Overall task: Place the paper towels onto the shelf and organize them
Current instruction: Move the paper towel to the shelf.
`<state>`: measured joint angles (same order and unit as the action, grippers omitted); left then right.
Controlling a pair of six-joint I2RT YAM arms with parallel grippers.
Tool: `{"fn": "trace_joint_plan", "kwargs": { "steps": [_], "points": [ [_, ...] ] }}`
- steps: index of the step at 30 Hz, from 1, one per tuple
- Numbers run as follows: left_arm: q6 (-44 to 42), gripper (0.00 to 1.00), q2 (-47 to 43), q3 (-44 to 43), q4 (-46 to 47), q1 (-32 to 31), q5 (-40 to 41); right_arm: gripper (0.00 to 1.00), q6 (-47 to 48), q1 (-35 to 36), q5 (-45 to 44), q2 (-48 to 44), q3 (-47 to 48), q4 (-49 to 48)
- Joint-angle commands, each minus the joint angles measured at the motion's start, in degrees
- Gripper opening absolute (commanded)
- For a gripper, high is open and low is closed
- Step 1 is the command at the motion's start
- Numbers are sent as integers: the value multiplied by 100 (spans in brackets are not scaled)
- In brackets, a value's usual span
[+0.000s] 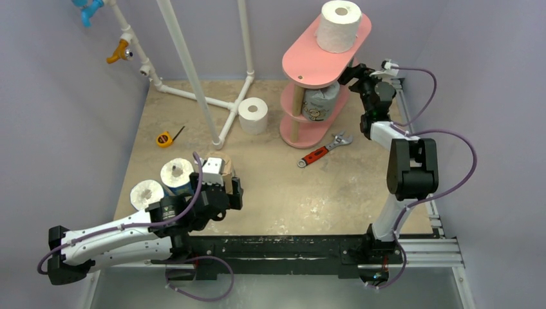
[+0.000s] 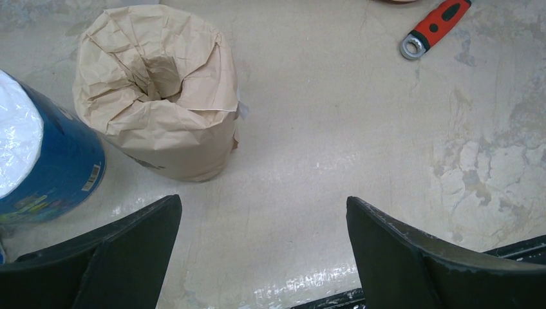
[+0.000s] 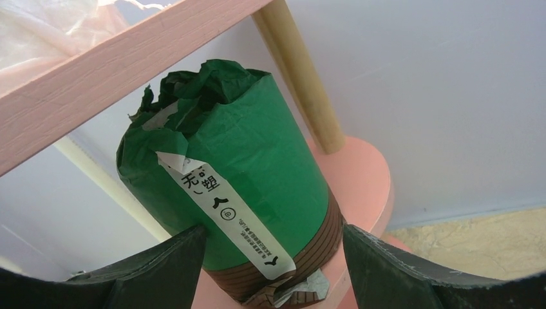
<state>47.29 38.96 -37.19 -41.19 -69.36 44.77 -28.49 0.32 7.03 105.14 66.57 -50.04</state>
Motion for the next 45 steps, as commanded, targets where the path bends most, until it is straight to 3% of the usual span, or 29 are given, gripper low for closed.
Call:
{"fn": "trace_joint_plan", "kwargs": {
  "steps": [1,9,14,22,27,32,36,40,45],
  "points": [
    [-105,99,3,-221,150,76,64,76,-9,-15,-122,5,330,85],
    [-100,99,-24,-223,167,101,-44,77,22,-14,-253,-459,2,124],
    [-71,99,-156,-165,205,107,-130,80,173,-14,-685,-1209,-381,746],
    [35,99,-454,-4,382,107,-468,80,142,-8,-1051,-3021,-1396,1610],
    [140,98,-634,112,476,107,-695,86,42,95,-1111,-4644,-2325,2217],
    [203,97,-701,220,541,108,-903,98,806,906,-792,-5761,-2568,3393],
    [214,97,-701,227,545,107,-947,99,1147,1702,-722,-6136,-2628,4107],
    [272,97,-745,239,555,107,-979,99,1218,2029,-774,-6461,-2915,4189],
    [392,96,-772,333,539,108,-1000,97,1252,2191,-764,-6089,-3052,4006]
  ]
}}
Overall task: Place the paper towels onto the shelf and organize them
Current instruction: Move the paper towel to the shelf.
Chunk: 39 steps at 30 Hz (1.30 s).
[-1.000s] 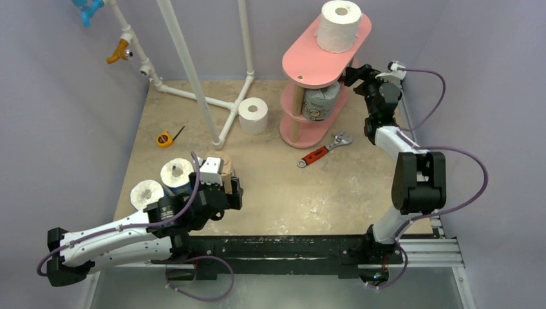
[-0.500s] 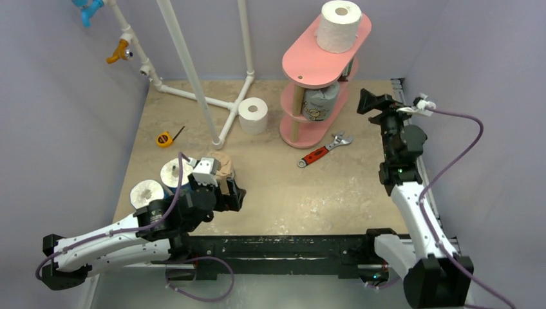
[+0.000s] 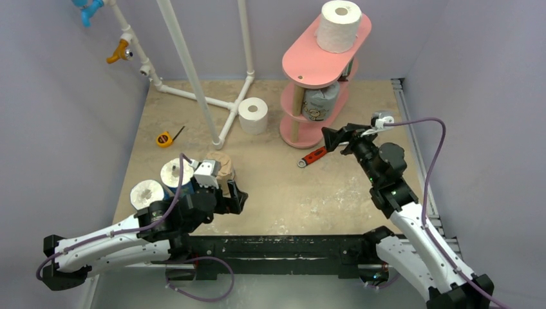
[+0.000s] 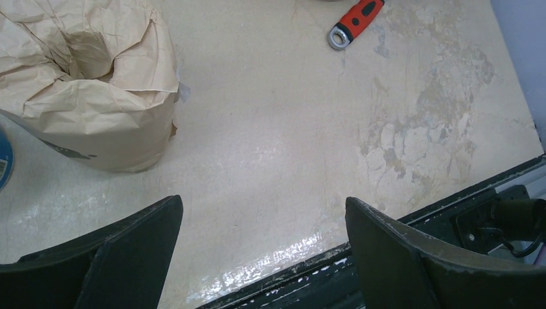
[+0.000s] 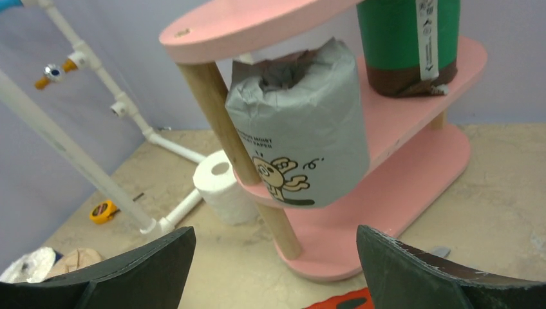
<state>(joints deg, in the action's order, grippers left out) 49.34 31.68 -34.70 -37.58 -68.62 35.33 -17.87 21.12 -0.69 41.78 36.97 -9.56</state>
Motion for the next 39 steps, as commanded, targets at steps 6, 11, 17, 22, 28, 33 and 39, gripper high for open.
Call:
{"fn": "trace_joint_plan", "kwargs": {
  "steps": [6,11,17,22,28,33,39],
  "points": [
    [252,96,-61,35,15,33,40,98,239,216,-210,855,-157,-701],
    [216,97,-59,-8,-16,33,167,99,378,216,-473,1280,-151,-1307],
    [158,97,67,-101,-94,33,271,98,509,217,-621,1723,-96,-1916],
    [112,97,80,-93,-107,33,312,99,582,210,-535,2120,194,-1983],
    [93,97,132,-112,-116,33,348,99,508,212,-614,2448,315,-2234],
    [129,97,136,-99,-178,33,378,99,452,216,-779,2761,527,-2285],
    [169,97,95,-99,-294,33,441,99,435,217,-881,3043,724,-2507]
  ]
}}
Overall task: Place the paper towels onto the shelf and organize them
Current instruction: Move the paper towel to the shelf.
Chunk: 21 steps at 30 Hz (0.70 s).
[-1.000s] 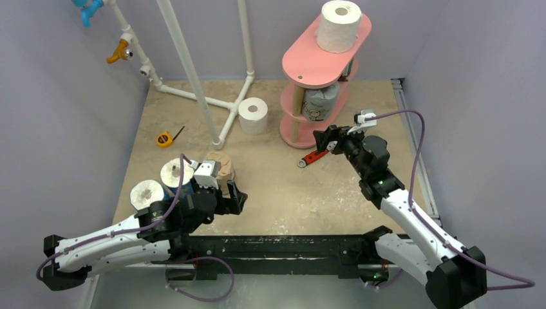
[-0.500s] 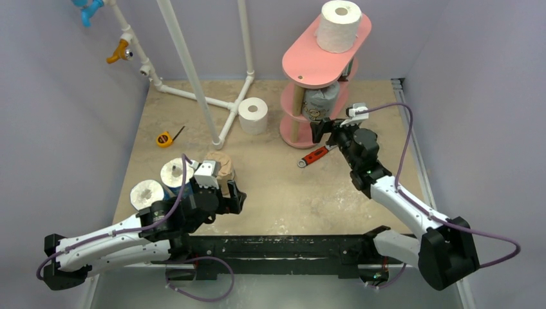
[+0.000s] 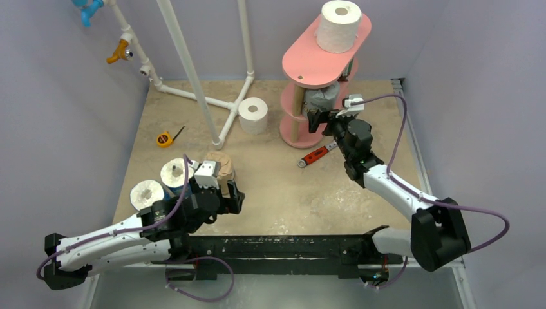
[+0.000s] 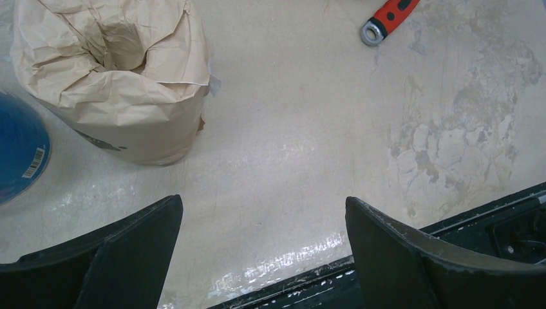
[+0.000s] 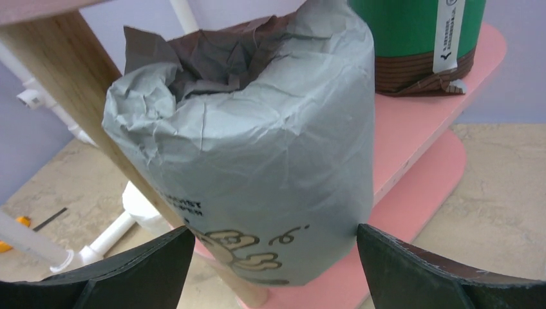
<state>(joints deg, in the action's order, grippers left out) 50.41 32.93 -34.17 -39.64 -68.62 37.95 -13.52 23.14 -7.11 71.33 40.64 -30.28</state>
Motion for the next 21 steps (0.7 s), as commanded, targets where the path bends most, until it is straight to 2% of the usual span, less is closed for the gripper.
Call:
{"fn": "trace_joint_plan", "kwargs": {
  "steps": [1,21],
  "points": [
    [65,97,-44,-151,-114,33,197,99,5,11,-277,132,383,-457],
    [145,97,-111,-139,-267,33,296,98,-18,11,-691,669,717,-709]
  ]
}}
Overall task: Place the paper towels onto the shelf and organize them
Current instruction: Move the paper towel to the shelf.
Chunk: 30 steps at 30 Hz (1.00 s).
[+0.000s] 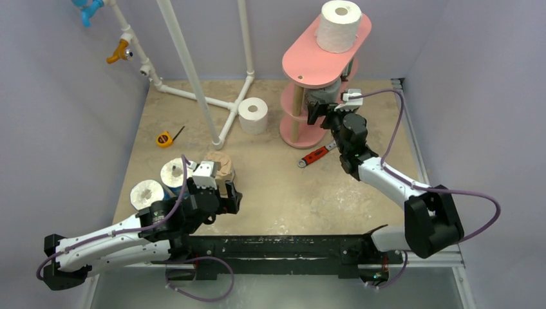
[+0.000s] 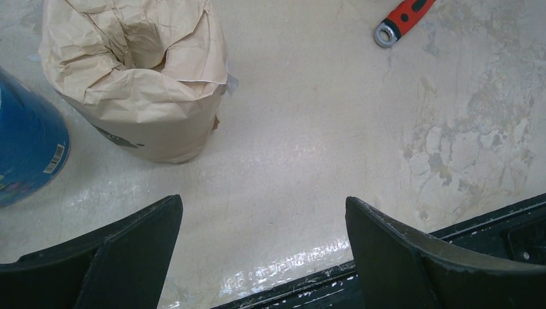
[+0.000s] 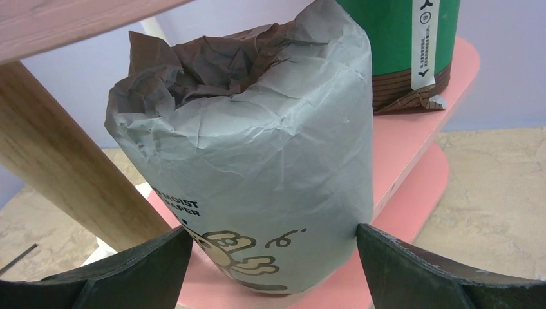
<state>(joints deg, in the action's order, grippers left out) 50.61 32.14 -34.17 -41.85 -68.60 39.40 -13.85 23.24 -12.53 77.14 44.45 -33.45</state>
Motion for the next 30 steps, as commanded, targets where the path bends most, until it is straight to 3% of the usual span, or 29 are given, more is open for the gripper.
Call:
{"fn": "trace_joint_plan", "kwargs": {
  "steps": [1,30],
  "points": [
    [128,97,-40,-142,-58,31,155,98,40,1,-163,130,375,-390],
    [73,98,48,-158,-140,31,437,98,155,-271,-684,1133,640,-1441]
  ]
}}
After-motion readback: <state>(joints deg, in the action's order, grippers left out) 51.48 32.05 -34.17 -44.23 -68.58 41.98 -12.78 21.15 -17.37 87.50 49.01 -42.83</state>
